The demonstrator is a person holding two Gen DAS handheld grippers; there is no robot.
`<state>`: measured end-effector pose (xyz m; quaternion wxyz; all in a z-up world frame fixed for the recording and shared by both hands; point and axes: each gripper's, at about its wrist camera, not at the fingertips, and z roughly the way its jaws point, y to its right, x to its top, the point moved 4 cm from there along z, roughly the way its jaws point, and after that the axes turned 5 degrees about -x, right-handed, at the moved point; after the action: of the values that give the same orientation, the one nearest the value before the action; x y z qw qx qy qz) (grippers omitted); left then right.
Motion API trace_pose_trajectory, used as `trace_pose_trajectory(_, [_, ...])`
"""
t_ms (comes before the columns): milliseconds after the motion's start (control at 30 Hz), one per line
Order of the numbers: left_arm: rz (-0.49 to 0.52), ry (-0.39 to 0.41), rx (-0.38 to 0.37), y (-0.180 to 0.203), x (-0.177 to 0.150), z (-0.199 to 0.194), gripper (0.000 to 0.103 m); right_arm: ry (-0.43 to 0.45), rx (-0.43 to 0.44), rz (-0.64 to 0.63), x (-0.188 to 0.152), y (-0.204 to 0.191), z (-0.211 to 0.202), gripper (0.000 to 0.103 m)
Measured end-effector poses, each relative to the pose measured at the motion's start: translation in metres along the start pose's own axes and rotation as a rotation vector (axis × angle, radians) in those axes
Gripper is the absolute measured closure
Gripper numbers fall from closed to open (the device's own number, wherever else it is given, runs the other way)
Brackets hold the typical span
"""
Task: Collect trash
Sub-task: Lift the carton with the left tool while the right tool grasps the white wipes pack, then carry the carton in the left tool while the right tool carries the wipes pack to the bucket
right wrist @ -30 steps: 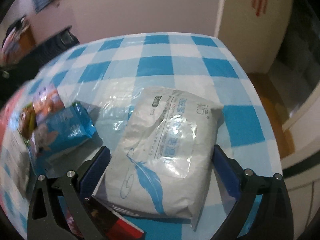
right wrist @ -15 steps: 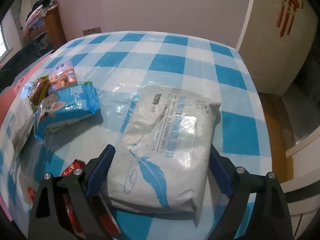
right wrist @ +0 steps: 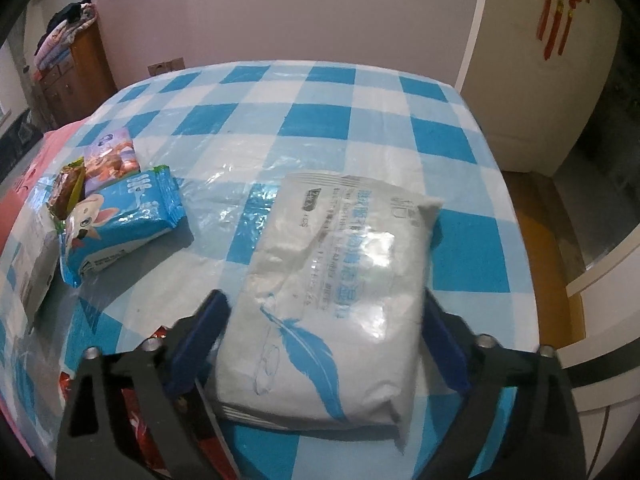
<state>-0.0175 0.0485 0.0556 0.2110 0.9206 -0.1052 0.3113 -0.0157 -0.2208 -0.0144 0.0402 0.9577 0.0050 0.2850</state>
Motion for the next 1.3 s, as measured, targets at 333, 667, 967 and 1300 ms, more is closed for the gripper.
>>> trace_pose_trajectory(333, [-0.015,-0.012,-0.013,-0.014,-0.018,-0.011,0.038,0.056,0.002,0.023,0.002,-0.001,-0.016,0.034])
trace_pose_trajectory(667, [-0.035,0.021,-0.031,-0.023,-0.02,-0.026,0.038,0.166,-0.008,0.032,0.023,-0.013,-0.059,0.035])
trace_pose_trajectory(967, [-0.04,0.107,-0.037,-0.03,-0.009,-0.06,0.038,0.251,0.132,0.034,0.055,-0.052,-0.111,0.035])
trace_pose_trajectory(1300, [-0.096,0.283,0.111,-0.08,0.009,-0.148,0.038,0.281,0.509,-0.118,0.103,-0.187,-0.17,0.035])
